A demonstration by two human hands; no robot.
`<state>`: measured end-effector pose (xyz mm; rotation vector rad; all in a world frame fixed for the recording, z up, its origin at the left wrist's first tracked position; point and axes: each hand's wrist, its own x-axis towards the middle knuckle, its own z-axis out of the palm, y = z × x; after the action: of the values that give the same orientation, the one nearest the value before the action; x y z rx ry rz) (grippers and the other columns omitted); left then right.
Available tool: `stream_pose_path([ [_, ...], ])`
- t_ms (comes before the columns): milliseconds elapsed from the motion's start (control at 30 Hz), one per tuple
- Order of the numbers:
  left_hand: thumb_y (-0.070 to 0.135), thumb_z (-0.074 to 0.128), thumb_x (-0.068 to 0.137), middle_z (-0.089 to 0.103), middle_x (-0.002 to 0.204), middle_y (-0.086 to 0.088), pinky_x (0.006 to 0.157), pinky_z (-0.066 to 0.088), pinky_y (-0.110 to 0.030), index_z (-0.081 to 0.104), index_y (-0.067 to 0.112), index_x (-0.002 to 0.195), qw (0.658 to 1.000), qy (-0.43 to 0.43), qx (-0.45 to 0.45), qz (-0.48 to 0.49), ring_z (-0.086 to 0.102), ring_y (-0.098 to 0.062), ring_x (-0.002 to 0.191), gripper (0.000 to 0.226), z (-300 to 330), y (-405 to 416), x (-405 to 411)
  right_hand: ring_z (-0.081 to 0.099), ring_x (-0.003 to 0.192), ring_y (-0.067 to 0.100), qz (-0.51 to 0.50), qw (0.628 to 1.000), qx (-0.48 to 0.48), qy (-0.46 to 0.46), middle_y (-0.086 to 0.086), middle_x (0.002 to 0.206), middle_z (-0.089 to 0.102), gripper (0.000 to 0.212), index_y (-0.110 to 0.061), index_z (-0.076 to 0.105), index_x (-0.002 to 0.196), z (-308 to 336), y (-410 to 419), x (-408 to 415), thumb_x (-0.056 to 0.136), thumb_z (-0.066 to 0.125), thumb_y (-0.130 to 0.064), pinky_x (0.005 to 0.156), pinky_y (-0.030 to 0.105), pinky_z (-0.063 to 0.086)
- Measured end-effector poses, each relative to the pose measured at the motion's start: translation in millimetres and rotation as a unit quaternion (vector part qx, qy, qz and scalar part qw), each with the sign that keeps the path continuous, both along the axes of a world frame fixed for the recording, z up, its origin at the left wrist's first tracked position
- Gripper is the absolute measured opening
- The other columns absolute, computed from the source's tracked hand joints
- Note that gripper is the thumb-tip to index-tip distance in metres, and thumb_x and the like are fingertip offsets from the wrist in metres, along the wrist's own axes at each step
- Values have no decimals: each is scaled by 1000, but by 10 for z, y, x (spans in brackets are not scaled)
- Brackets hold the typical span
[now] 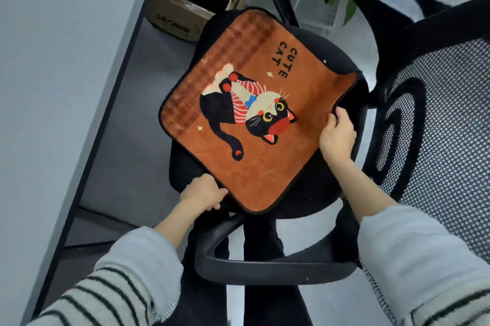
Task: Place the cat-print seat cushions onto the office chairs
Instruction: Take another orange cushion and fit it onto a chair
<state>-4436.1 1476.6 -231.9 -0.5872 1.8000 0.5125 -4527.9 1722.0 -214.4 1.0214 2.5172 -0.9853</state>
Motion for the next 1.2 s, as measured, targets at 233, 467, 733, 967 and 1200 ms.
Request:
stream_pose_path([
  [233, 20, 44, 93, 62, 115, -14, 88, 49, -41, 64, 17, 107, 966, 251, -60, -28, 58, -36, 105, 25, -184, -241, -830, 41, 129, 34, -63, 996, -22, -66, 18, 144, 41, 58, -10, 11, 151, -308, 86, 131, 100, 37, -19, 104, 36, 33],
  [467, 6, 41, 92, 36, 135, -18, 103, 34, -45, 40, 11, 135, 928, 356, -84, -77, 37, -37, 124, 44, -582, -462, -1569, 47, 123, 37, -131, 978, -20, -163, 20, 138, 45, 65, -11, 9, 151, -756, 190, 168, 93, 38, -9, 104, 45, 40],
  [733, 14, 38, 95, 40, 133, -24, 103, 36, -50, 26, 20, 145, 944, 316, -93, -17, 42, -42, 121, 52, -638, -597, -1666, 45, 126, 31, -150, 982, -19, -111, 14, 141, 42, 67, -19, 10, 151, -744, 240, -56, 91, 38, -5, 107, 41, 38],
  [967, 11, 45, 95, 60, 112, -24, 90, 43, -38, 34, 23, 143, 955, 280, -53, 85, 56, -38, 103, 51, -503, -589, -1045, 46, 122, 36, -87, 990, 43, -99, 18, 139, 41, 68, -22, 11, 151, -574, 347, -253, 90, 35, -1, 105, 45, 38],
  [1200, 9, 46, 95, 48, 114, -18, 97, 38, -39, 30, 21, 145, 944, 316, -36, 92, 48, -30, 107, 53, -595, -516, -830, 40, 129, 37, -79, 985, 24, -153, 19, 144, 35, 62, -18, 9, 151, -636, 430, -266, 96, 36, -10, 106, 43, 34],
])
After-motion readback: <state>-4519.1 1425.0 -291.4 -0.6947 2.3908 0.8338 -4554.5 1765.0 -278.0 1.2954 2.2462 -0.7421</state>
